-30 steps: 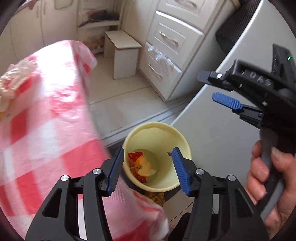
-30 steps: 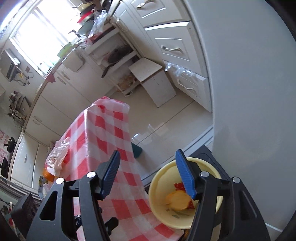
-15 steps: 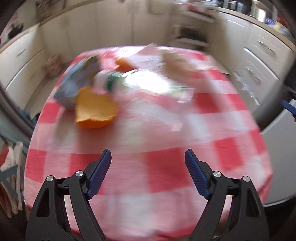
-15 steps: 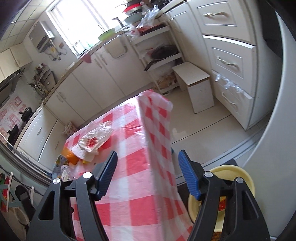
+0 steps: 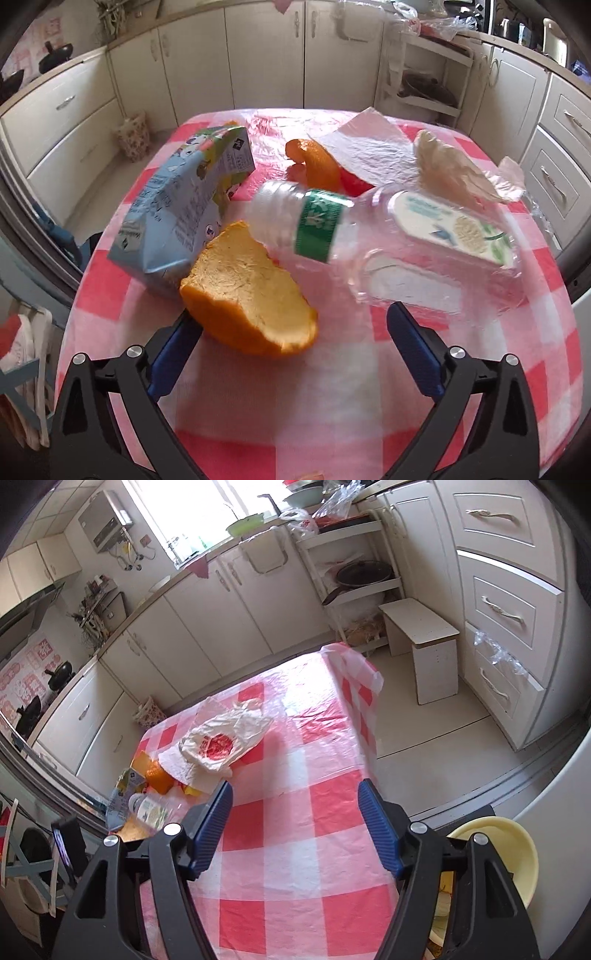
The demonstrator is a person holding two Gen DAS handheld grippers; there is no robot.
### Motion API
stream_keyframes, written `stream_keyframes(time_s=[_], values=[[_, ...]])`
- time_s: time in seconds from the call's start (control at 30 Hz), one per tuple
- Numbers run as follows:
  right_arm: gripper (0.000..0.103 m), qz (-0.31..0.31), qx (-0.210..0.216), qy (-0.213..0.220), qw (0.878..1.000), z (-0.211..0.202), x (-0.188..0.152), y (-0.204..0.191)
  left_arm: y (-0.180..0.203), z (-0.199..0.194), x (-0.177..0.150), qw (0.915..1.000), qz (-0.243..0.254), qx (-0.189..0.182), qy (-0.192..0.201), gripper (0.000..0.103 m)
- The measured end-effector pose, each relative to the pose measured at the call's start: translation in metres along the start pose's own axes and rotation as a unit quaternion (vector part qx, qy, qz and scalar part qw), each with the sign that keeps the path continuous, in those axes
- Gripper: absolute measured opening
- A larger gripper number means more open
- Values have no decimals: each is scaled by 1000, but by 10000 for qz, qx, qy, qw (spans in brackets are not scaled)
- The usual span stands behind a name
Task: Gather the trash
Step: 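Bring both open tools back over the table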
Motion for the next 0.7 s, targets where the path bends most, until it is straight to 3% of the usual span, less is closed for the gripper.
stream_keyframes(time_s=[0.07,0.27,0.7], values=[[68,-117,1,-64,9999,5,-4,-9,1,9,2,9998,69,96,-180,96],[69,-404,8,-196,9990,17,-16,-35,4,14,8,9998,75,94,-185,96],[75,-881,-204,43,9959,3,-55,-63,4,13,7,9998,73,90,-183,96]])
Point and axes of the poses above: each gripper's, at about its wrist camera, not at the fingertips, and z roughly the way its jaws point, y to its right, x to its top, the point moved 8 cm from there along z, roughly the way its jaws point, and after that the axes turned 4 degrees about -x, right-handed, at the moved point
